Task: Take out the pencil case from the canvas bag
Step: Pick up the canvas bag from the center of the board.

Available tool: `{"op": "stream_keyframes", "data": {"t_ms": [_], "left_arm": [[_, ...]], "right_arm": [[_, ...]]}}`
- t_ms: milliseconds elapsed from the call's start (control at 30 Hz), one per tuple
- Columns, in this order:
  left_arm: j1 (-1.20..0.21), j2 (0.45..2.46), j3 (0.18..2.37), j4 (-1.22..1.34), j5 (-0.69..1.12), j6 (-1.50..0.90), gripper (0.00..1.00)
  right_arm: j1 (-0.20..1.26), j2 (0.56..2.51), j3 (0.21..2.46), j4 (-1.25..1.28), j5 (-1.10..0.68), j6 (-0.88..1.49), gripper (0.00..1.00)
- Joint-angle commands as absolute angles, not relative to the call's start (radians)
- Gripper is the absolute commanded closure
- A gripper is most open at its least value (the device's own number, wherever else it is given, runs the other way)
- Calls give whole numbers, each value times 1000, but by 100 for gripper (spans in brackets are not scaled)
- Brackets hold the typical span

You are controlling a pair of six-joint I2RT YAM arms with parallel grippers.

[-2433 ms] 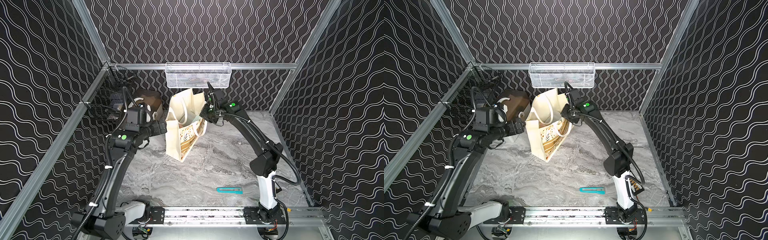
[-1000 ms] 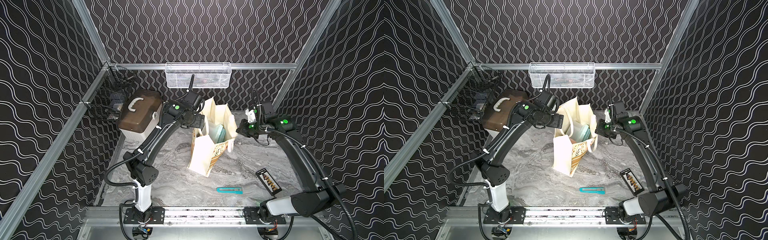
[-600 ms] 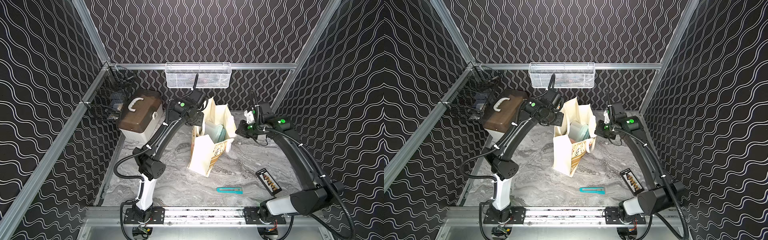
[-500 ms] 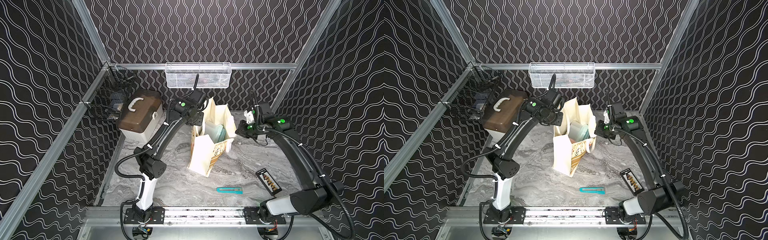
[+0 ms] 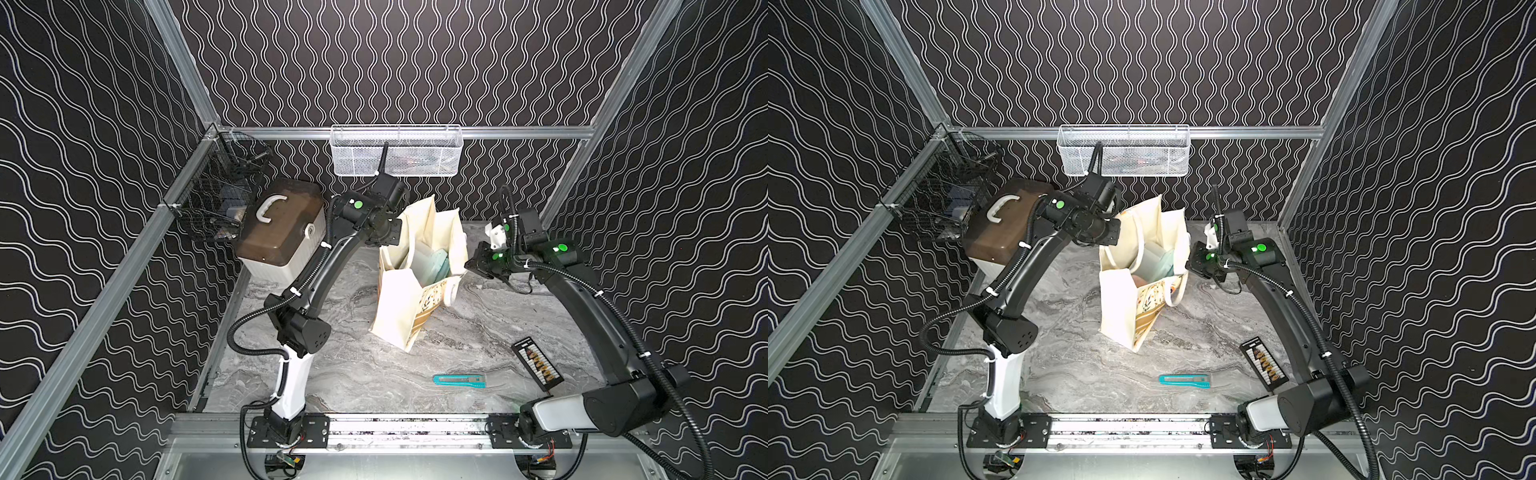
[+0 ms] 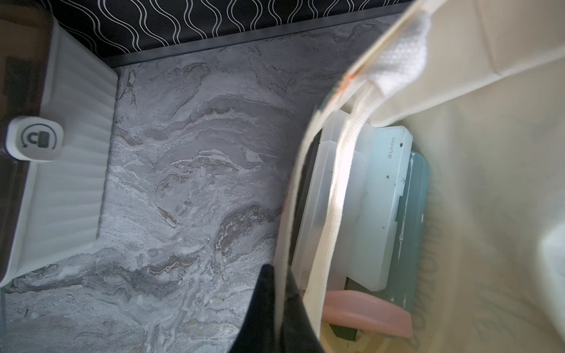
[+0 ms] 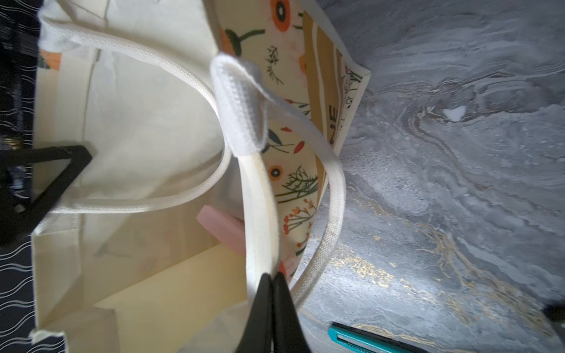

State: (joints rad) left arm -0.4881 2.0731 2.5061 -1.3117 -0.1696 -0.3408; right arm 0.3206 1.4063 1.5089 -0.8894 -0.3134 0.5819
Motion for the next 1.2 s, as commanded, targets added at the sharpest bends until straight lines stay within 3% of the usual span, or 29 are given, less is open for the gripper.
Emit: {"op": "stream_keyframes", "data": {"t_ms": [0,333,600,900,933,1167], "left_arm": [[-459,2010,2520,-1216,-171,-294,100],[-388,1930,2516,-1126,-227,-173,100],[-325,1876,2435,-1075,-164,-151,100],[-323,1776,2239,-990,-109,-148,100],[-322,1756,2200,-973,-102,-150,100],[-324,1637,1980,-863,-58,-164,100]], "right_arm": [[328,1391,1445,-696,-465,699,100],[493,1448,1324,-462,-386,794,100],[606,1534,1170,-209,-314,907,100],[621,1586,1093,-204,-268,908,100],[621,1575,1090,-215,-255,901,98],[621,1433,1084,-363,-97,821,47]]}}
